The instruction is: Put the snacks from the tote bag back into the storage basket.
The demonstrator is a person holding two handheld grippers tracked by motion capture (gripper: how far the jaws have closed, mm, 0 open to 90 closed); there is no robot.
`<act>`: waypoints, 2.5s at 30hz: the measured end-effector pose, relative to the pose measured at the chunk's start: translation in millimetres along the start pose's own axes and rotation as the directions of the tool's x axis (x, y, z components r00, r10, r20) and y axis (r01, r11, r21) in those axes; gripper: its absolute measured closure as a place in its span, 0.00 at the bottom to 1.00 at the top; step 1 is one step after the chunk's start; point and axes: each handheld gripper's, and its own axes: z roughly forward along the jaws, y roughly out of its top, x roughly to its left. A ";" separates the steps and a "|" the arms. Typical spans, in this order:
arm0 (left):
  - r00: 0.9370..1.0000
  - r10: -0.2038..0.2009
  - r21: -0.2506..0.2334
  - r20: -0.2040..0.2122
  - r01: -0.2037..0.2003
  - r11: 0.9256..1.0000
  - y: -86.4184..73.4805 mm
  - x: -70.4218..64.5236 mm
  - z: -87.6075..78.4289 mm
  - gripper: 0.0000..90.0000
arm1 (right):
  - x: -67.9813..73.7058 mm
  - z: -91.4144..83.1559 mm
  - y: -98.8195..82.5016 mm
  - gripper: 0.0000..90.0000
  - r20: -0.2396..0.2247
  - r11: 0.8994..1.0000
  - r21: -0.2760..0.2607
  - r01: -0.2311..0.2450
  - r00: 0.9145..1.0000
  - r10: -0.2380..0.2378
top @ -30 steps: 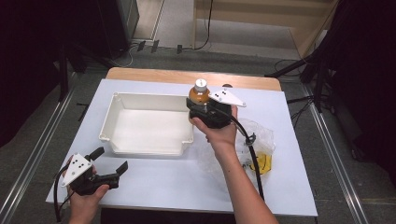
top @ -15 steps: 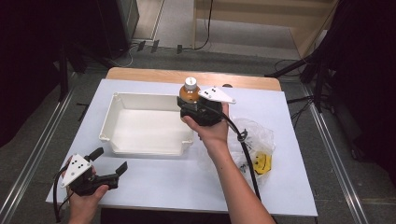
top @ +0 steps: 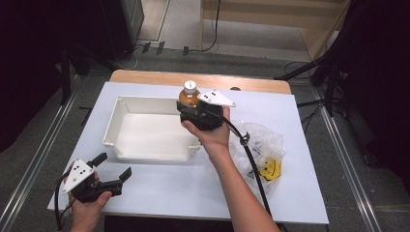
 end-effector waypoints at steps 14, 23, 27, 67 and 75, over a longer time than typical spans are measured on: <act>1.000 0.000 -0.004 0.003 0.000 1.000 0.0 -1.2 0.4 0.01 | 5.5 7.1 -7.0 0.37 -0.018 1.000 0.019 0.009 1.000 -0.009; 1.000 -0.001 -0.003 0.003 0.001 1.000 -0.1 0.2 0.0 0.01 | 7.2 11.5 -13.6 0.37 -0.024 0.999 0.035 0.009 1.000 -0.008; 1.000 -0.002 -0.004 0.002 0.002 1.000 -0.2 0.1 -0.1 0.01 | 5.9 12.4 -17.8 0.37 -0.026 0.999 0.040 0.004 1.000 -0.003; 1.000 -0.001 0.002 -0.001 0.001 1.000 -0.4 0.9 -0.3 0.01 | -0.2 28.1 -61.6 0.37 0.044 0.990 0.124 0.065 0.997 -0.071; 1.000 0.001 0.003 0.001 -0.001 1.000 -0.7 0.9 0.0 0.01 | 1.2 32.1 -68.1 0.37 0.053 0.986 0.146 0.080 0.995 -0.089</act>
